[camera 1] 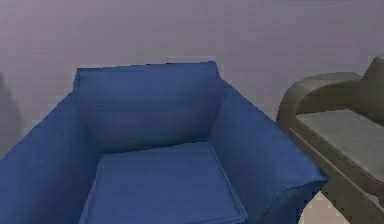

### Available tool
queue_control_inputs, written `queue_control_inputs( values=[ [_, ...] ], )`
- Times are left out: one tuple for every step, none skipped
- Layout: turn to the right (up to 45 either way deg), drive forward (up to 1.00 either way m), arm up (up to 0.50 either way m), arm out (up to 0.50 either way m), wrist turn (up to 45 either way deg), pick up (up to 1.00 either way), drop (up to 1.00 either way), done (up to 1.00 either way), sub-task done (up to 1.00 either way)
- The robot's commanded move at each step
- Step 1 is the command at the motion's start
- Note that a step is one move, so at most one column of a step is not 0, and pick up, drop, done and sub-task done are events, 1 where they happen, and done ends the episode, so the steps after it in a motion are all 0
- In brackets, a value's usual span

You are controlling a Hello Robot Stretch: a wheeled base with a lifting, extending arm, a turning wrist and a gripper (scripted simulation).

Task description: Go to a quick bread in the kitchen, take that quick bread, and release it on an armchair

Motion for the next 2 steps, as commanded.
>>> queue_control_inputs(
  values=[
    [0.0, 0.25, 0.00, 0.00, 0.0, 0.00, 0.00, 0.00, 0.00],
    [-45.0, 0.00, 0.00, 0.00, 0.0, 0.00, 0.00, 0.00, 0.00]
  ],
)
